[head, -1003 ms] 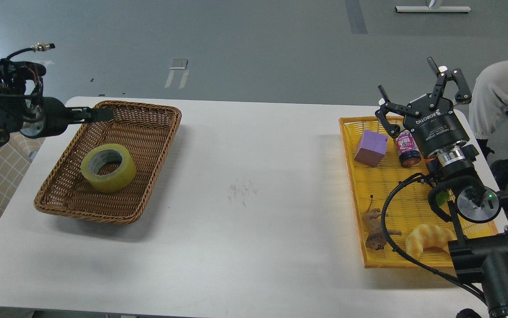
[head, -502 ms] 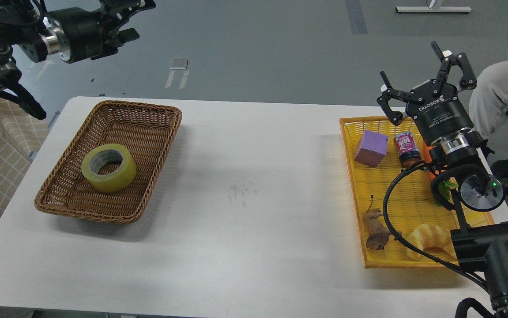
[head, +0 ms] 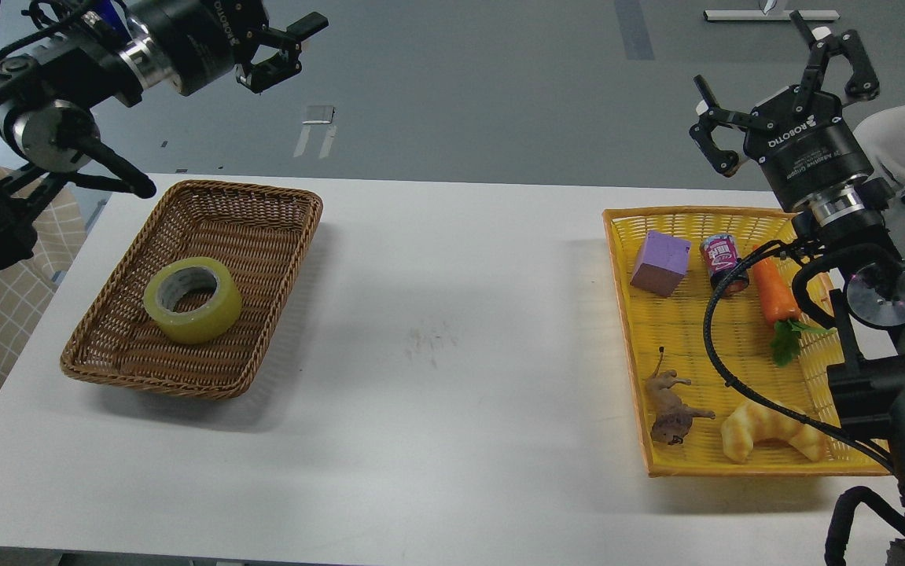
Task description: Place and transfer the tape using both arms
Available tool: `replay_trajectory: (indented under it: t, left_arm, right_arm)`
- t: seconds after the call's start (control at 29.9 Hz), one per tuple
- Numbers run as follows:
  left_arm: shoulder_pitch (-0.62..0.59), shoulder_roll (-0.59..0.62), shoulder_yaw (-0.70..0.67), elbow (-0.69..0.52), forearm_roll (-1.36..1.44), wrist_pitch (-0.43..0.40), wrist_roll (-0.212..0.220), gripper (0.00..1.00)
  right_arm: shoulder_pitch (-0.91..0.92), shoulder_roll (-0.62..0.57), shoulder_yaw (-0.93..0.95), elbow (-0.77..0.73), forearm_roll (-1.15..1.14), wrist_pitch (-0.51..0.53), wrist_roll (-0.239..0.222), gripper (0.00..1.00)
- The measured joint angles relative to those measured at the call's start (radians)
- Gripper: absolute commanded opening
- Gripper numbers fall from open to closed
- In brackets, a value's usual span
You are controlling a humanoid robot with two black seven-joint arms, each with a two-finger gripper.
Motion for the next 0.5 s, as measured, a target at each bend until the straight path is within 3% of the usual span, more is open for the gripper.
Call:
replay_trajectory:
  t: [0.27, 0.5]
  left_arm:
    - [0.177, -0.124, -0.215, -0.001, -0.025, -0.001, 0.002, 0.98]
    - [0.255, -0.206, -0.303, -0.024, -0.026, -0.001, 0.002, 0.98]
  right_arm:
    - [0.064, -0.001, -0.026, -0.05, -0.016, 0.0, -0.003, 1.0]
    - [0.135, -0.001, -0.097, -0.099, -0.026, 0.0, -0.004, 1.0]
